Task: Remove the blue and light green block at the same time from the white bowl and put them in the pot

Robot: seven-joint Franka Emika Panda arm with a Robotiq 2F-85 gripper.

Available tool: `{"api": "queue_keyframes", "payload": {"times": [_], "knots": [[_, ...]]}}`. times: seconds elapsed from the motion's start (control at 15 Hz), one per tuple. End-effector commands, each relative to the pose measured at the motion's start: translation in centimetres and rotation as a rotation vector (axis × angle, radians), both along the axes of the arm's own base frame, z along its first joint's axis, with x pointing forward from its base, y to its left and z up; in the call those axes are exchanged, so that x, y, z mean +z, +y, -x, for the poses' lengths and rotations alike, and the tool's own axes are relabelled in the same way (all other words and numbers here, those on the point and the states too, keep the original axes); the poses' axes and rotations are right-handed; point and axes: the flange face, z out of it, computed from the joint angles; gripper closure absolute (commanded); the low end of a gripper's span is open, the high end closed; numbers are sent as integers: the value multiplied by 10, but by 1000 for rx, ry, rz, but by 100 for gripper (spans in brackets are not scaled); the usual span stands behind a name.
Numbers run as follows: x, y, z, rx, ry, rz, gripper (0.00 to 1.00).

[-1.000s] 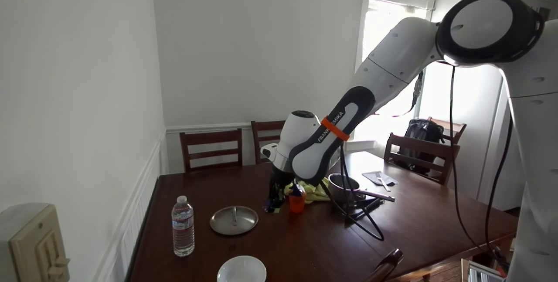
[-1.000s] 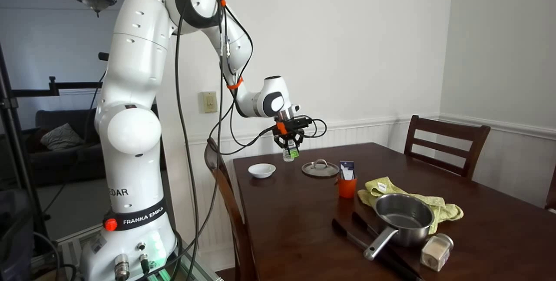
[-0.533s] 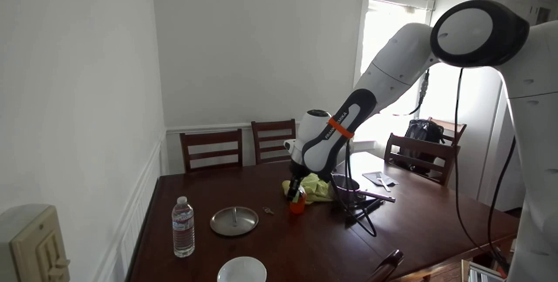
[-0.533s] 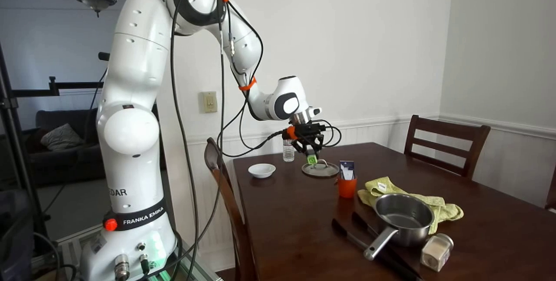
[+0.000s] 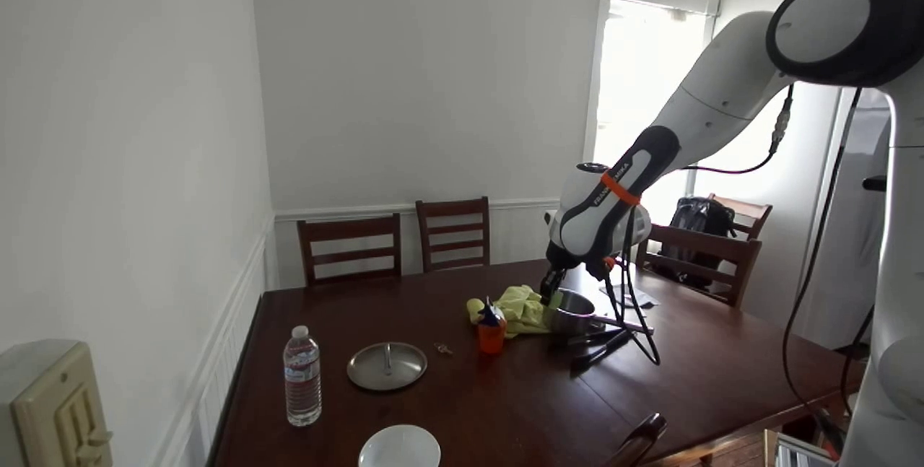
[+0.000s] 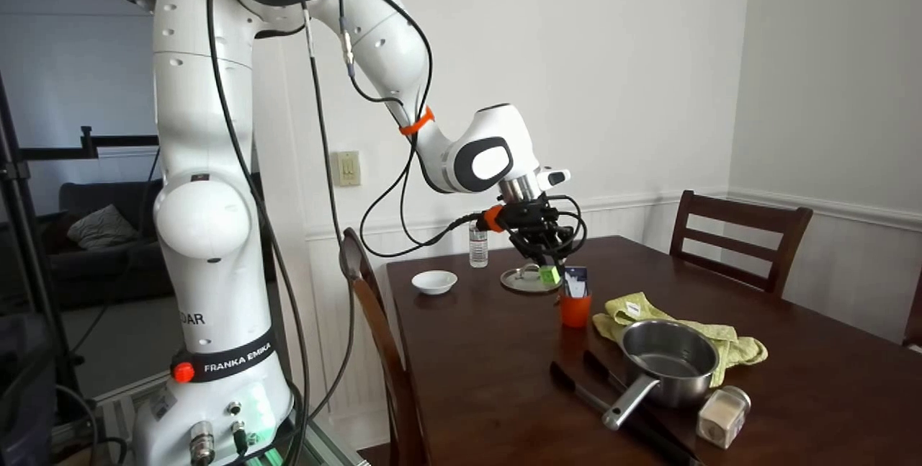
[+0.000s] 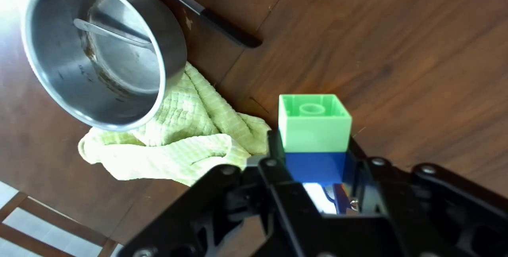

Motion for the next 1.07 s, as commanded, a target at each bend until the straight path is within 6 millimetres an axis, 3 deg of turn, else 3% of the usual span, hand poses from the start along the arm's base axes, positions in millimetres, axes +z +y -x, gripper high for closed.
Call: {"api": "queue_keyframes", "payload": {"times": [0.0, 0.07, 0.13, 0.33, 0.67, 0.8, 1.0], "knots": [[-1, 4, -2, 6, 3, -1, 64], [-11, 14, -12, 1, 8, -33, 89], [-10, 5, -21, -42, -15, -48, 89], [6, -51, -19, -209, -80, -98, 89], [17, -173, -6, -509, -185, -113, 89], [0, -208, -1, -619, -184, -105, 89], [-25, -245, -4, -759, -158, -105, 89]]}}
